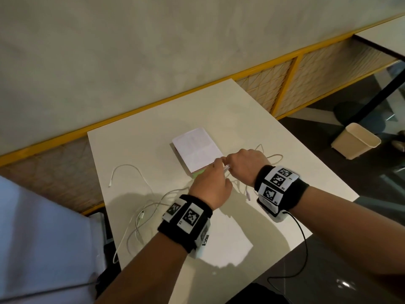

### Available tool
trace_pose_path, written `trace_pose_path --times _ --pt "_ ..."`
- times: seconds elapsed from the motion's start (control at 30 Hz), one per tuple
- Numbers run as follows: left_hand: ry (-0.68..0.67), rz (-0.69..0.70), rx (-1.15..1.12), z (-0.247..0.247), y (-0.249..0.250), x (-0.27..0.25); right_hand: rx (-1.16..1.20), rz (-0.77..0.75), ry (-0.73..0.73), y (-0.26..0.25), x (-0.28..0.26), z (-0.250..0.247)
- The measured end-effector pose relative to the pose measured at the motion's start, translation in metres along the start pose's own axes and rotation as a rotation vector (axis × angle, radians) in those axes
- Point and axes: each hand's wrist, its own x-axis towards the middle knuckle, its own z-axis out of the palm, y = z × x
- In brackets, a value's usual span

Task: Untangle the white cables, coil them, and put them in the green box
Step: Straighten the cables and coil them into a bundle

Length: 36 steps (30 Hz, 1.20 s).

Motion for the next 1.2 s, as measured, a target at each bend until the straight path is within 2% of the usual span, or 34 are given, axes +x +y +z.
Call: trace_pose_path --times 0.07,0.23,0.33,0.47,0.57,0.67,0.87,1.2 --pt "-0.049 0.002 -0.058 0.009 -0.004 0.002 -0.002 -0.012 -0.015 0.000 -0.001 0.003" --pt "-0.092 0.039 0.169 0.013 -0.019 0.004 0.060 -0.034 -0.048 -0.006 0.001 0.035" --pt "-0.145 0.031 0.207 0.010 -0.031 0.004 0.157 -0.026 -0.025 -0.009 0.007 0.051" --pt "-0.102 0.038 0.178 0.009 -0.045 0.005 0.236 -0.009 0.070 -0.010 0.015 0.062" --pt "-0.016 0.072 0.098 0.009 -0.061 0.001 0.319 -0.016 0.138 -0.011 0.017 0.067" --pt "0.023 0.105 0.112 0.009 -0.073 0.000 0.356 0.004 0.019 -0.010 0.015 0.073" --pt "-0.023 0.023 0.136 0.004 -0.088 -0.005 0.346 0.015 -0.179 0.011 0.013 0.070" --pt "-0.073 -0.003 0.189 0.005 -0.103 -0.021 0.443 0.178 -0.115 0.066 -0.004 0.096"
